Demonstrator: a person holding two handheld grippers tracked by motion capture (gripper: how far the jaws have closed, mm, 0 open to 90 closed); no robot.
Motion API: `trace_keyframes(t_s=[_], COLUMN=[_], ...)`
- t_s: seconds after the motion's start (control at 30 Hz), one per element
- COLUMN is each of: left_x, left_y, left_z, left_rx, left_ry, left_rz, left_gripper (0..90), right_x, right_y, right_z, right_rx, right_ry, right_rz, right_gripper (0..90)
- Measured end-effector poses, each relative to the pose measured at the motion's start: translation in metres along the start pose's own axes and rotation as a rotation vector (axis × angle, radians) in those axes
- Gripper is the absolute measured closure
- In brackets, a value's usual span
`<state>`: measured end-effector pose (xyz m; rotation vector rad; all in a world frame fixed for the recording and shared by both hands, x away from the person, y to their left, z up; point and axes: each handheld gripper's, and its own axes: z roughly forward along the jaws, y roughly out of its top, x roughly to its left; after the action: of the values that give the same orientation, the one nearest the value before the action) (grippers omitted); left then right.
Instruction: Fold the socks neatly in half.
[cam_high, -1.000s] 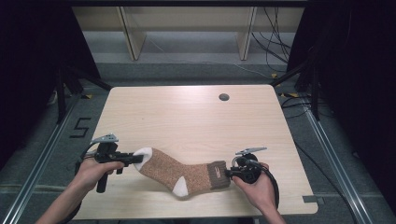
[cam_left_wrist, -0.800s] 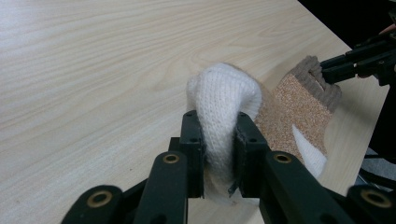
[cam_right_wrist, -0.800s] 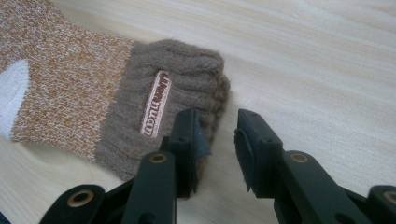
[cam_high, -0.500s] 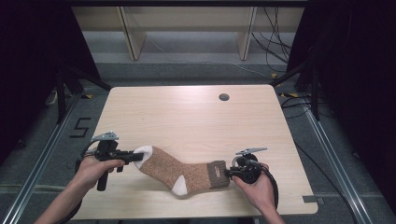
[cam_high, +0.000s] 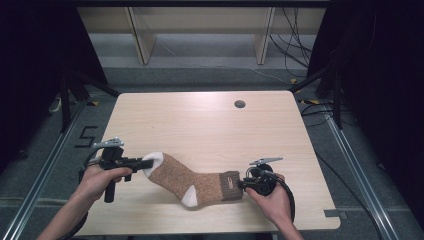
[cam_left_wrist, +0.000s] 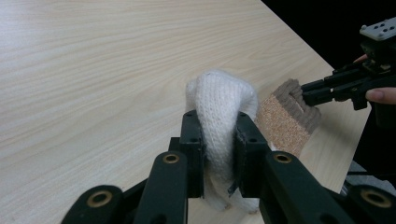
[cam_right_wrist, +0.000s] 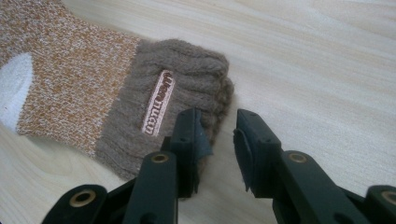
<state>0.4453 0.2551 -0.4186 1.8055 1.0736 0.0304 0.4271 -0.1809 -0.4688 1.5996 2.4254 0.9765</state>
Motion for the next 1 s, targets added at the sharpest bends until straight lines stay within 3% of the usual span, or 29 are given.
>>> trace_keyframes(t_s=[0.13, 0.37, 0.4, 0.5, 1.0], left_x=[-0.002, -0.007, -0.008, -0.009, -0.025], left_y=[0.005, 0.009, 0.009, 0.009, 0.017], left_z=[-0.001, -0.003, -0.004, -0.005, 0.001], left_rx=[-0.001, -0.009, -0.013, -0.017, -0.051], left_ry=[-0.017, -0.018, -0.014, -0.02, -0.025], left_rz=[0.011, 0.008, 0.006, 0.0, 0.04], left_gripper=[76.3, 76.3, 76.3, 76.3, 76.3], right_x=[0.001, 0.003, 0.004, 0.005, 0.009], right_y=[0.002, 0.003, 0.004, 0.003, 0.008], right_z=[0.0, 0.004, 0.004, 0.006, 0.01], right_rx=[0.015, -0.008, 0.015, -0.015, -0.007], right_ry=[-0.007, -0.004, -0.015, -0.005, -0.011], right_rz=[-0.009, -0.017, -0.014, -0.015, -0.028], right_gripper=[69.8, 69.9, 70.0, 70.0, 70.4])
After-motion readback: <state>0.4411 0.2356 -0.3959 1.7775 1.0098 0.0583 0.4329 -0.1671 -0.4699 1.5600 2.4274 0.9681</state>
